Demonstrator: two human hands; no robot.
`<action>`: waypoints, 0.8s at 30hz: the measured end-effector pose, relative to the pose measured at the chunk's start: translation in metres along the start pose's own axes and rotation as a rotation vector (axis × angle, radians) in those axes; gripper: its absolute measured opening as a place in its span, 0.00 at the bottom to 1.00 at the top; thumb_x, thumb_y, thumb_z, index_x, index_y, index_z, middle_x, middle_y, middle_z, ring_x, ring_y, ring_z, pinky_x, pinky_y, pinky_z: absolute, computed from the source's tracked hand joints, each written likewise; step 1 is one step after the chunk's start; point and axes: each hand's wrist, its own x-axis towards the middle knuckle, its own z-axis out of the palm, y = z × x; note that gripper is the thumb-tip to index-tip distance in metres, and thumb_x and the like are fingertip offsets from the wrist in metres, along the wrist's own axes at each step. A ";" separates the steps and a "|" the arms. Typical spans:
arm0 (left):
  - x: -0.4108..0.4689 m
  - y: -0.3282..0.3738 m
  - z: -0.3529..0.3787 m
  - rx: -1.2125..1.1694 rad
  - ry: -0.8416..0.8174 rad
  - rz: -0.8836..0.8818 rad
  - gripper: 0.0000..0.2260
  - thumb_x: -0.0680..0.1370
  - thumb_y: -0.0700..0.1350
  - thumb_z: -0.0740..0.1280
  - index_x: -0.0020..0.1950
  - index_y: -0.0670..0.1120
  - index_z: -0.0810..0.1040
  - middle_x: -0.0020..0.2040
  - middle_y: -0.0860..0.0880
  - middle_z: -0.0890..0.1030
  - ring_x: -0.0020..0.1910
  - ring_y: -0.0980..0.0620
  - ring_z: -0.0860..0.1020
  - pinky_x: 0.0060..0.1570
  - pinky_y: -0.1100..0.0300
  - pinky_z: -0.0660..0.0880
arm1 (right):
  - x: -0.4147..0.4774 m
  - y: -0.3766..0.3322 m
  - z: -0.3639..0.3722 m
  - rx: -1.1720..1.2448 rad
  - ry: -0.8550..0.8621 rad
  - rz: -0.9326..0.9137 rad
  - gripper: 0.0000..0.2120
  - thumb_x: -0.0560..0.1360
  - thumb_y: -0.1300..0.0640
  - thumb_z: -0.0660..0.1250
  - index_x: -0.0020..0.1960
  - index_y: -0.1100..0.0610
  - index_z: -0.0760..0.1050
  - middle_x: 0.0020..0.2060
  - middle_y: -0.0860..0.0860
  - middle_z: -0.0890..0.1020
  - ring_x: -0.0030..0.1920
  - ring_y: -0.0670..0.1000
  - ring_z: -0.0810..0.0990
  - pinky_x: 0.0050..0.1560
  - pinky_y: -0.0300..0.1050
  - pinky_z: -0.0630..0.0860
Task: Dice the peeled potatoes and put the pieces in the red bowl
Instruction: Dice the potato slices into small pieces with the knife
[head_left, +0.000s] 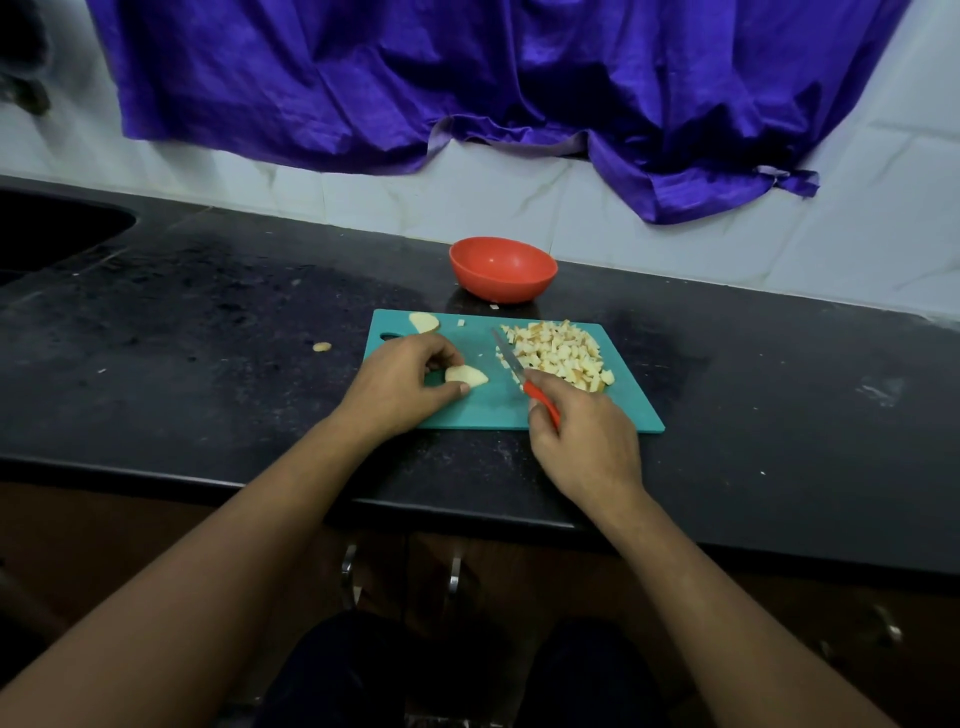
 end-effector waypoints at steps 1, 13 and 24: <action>0.000 0.000 0.001 0.010 -0.003 -0.009 0.13 0.74 0.52 0.77 0.57 0.52 0.84 0.54 0.56 0.84 0.54 0.58 0.80 0.60 0.56 0.78 | -0.001 -0.001 0.000 -0.004 -0.011 -0.002 0.20 0.82 0.48 0.61 0.74 0.42 0.73 0.33 0.41 0.75 0.30 0.43 0.72 0.36 0.43 0.68; -0.001 -0.001 0.004 0.022 0.050 -0.029 0.12 0.76 0.47 0.75 0.60 0.50 0.86 0.57 0.54 0.86 0.58 0.57 0.81 0.65 0.57 0.76 | -0.004 -0.026 0.010 -0.064 -0.050 -0.071 0.21 0.83 0.49 0.59 0.75 0.43 0.70 0.37 0.45 0.81 0.35 0.45 0.76 0.36 0.44 0.69; -0.002 0.000 0.004 0.056 0.076 -0.027 0.11 0.76 0.48 0.75 0.59 0.51 0.87 0.56 0.55 0.86 0.57 0.58 0.81 0.62 0.60 0.75 | -0.003 -0.030 0.009 -0.103 -0.095 -0.118 0.20 0.84 0.49 0.59 0.75 0.44 0.71 0.35 0.45 0.77 0.33 0.45 0.73 0.38 0.44 0.69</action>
